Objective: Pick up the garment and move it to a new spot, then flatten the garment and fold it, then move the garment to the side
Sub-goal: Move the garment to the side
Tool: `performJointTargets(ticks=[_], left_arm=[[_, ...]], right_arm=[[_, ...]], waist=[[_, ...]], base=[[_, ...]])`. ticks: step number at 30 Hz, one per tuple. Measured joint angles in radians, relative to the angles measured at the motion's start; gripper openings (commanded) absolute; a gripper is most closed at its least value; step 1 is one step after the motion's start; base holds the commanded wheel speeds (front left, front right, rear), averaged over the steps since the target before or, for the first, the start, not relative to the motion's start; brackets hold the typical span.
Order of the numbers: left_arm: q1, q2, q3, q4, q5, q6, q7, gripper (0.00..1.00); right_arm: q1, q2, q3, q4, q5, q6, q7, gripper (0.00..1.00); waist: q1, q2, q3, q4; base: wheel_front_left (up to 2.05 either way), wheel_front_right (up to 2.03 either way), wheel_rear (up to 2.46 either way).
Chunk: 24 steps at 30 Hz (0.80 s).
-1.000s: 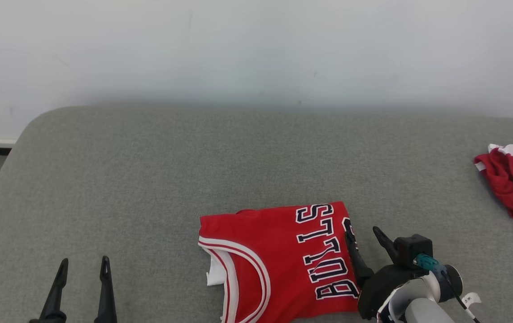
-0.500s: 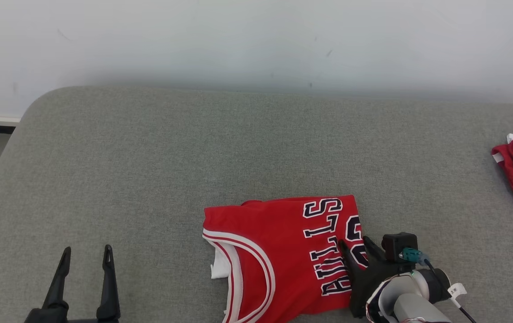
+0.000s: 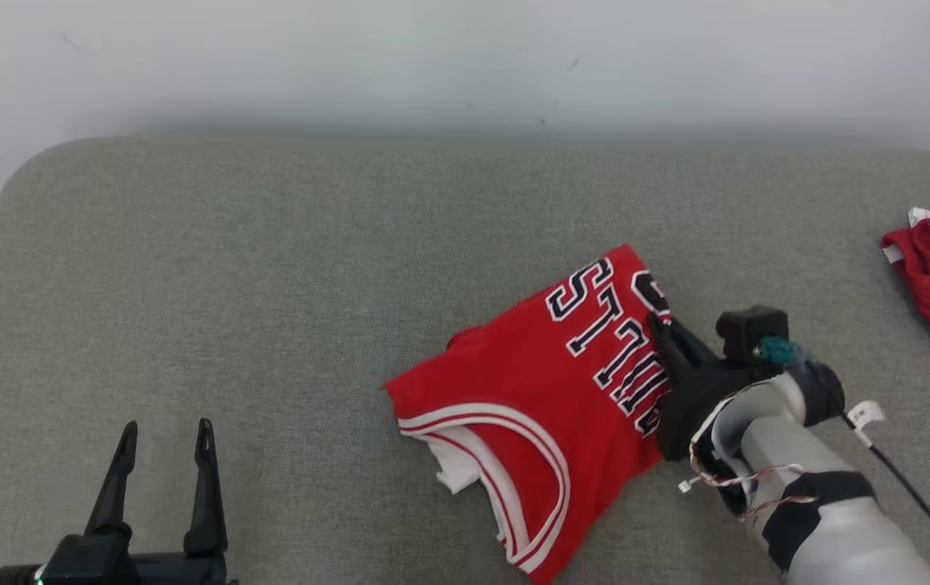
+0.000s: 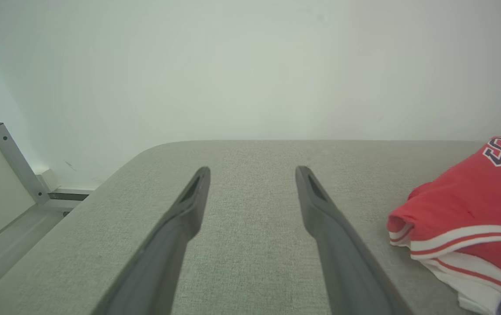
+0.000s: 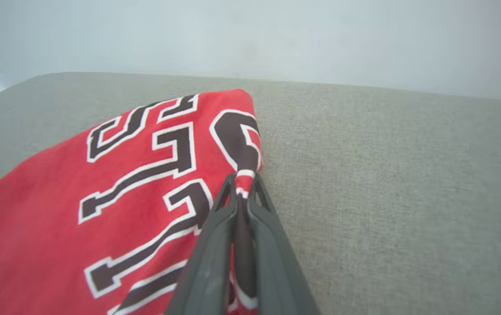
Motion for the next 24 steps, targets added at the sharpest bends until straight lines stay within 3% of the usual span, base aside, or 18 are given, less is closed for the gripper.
performJointTargets(ticks=[14, 24], left_arm=[[-0.138, 0.035, -0.063, -0.043, -0.001, -0.009, 0.0, 1.0], [-0.176, 0.081, -0.049, -0.107, 0.006, -0.013, 0.0, 1.0]], right_arm=[[-0.275, -0.337, 0.085, -0.04, 0.069, 0.0, 0.013, 0.0], [-0.408, -0.463, 0.078, -0.043, 0.081, 0.0, 0.007, 0.0]], waist=[[0.0001, 0.0001, 0.189, -0.068], [0.0001, 0.0002, 0.296, -0.147]], base=[[0.0, 0.0, 0.0], [0.0, 0.0, 0.0]])
